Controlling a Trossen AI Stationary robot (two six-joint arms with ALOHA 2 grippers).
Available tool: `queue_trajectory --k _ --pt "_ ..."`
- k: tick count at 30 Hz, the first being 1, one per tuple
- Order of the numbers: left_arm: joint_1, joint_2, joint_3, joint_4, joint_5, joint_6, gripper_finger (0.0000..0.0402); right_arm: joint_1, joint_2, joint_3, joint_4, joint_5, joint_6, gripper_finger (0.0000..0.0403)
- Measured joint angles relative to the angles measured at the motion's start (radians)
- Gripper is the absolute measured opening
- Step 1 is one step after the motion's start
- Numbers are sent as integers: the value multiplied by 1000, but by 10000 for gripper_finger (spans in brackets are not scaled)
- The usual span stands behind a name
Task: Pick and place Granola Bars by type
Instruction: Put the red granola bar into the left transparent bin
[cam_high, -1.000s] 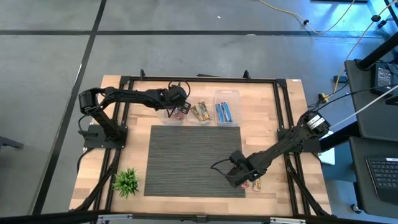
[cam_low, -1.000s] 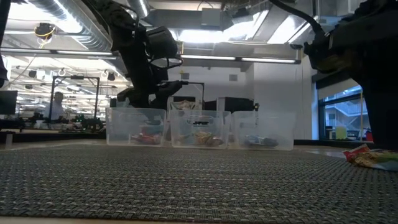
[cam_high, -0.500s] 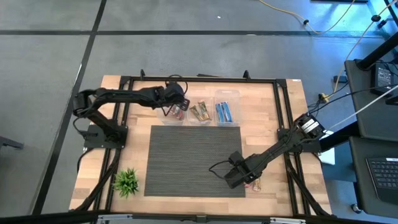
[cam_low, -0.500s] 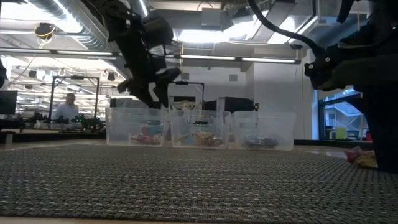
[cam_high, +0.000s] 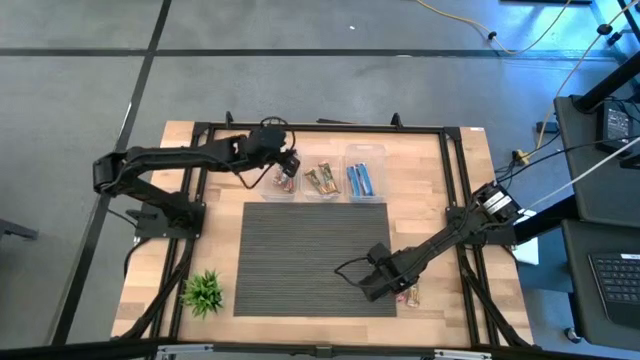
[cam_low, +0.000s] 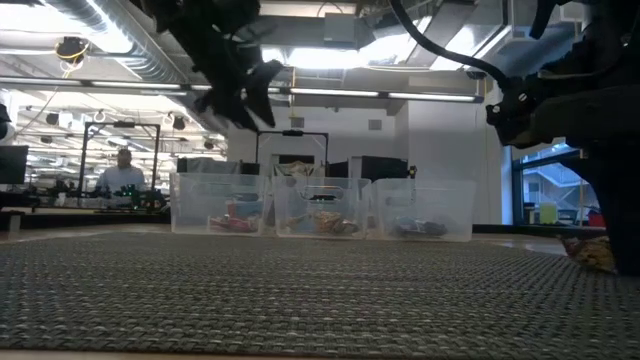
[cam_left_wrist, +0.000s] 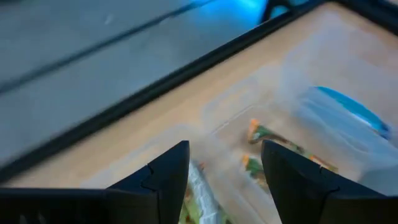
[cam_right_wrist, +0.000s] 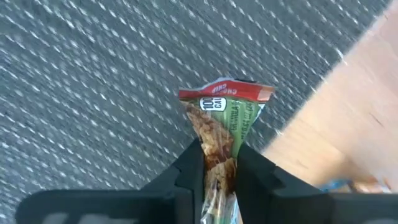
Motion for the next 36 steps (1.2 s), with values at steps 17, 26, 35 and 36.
queue_trajectory --k 17,26,35,36 --pt "-183 -21 0 228 345 294 194 -43 -24 469 -498 455 -228 70" --pt "-308 -22 0 303 493 390 193 -43 -167 695 -537 953 -430 68" --pt "-441 -18 0 618 446 442 195 -64 -195 705 -41 1198 -910 70" --pt "-447 -18 0 635 432 442 195 -73 -189 705 20 1193 -967 70"
